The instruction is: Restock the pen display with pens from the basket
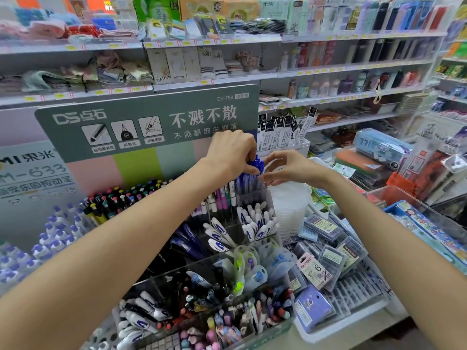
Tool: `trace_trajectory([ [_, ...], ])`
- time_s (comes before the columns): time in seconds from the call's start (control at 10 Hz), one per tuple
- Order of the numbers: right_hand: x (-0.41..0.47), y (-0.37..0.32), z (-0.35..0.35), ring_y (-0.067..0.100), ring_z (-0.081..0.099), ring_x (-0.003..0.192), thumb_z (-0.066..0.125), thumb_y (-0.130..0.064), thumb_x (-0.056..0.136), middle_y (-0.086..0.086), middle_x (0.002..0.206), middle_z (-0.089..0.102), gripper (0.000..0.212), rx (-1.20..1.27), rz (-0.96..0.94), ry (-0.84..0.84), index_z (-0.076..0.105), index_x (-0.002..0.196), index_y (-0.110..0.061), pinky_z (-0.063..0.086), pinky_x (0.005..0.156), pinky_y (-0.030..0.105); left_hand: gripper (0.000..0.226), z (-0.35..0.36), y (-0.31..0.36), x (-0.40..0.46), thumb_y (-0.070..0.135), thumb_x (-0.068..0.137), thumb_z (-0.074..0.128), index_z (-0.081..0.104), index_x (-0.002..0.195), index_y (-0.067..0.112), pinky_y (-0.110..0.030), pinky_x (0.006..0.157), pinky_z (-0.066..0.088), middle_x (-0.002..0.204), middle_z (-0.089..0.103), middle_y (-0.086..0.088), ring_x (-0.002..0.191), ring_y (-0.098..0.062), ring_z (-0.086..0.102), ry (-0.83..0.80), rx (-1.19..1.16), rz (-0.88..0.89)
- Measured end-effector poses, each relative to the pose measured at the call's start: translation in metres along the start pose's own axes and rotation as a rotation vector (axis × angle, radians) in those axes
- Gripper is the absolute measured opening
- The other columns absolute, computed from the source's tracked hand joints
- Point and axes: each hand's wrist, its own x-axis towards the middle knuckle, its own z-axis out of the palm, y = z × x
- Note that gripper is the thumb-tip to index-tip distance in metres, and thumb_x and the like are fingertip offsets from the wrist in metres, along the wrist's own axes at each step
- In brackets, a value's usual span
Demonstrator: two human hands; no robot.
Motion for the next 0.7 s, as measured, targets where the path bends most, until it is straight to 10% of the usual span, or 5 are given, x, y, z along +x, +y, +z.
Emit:
trace_trajectory([
  [0.7,-0.007,-0.001,-0.005,0.017,0.068,0.078,0.07,-0.028,0.084,0.011,0.093,0.072,0.032,0.047,-0.002,0.119,0.064,0.108,-0.006,0.056,0.072,0.022,0.02,-0.013,-0.013,-0.012,0.041,0.085,0.065,0.069,0.1,0.029,-0.027,0.072,0.045,0.094,0.069,0.012,0.094,-0.013,0.062,0.066,-0.176,-0.139],
])
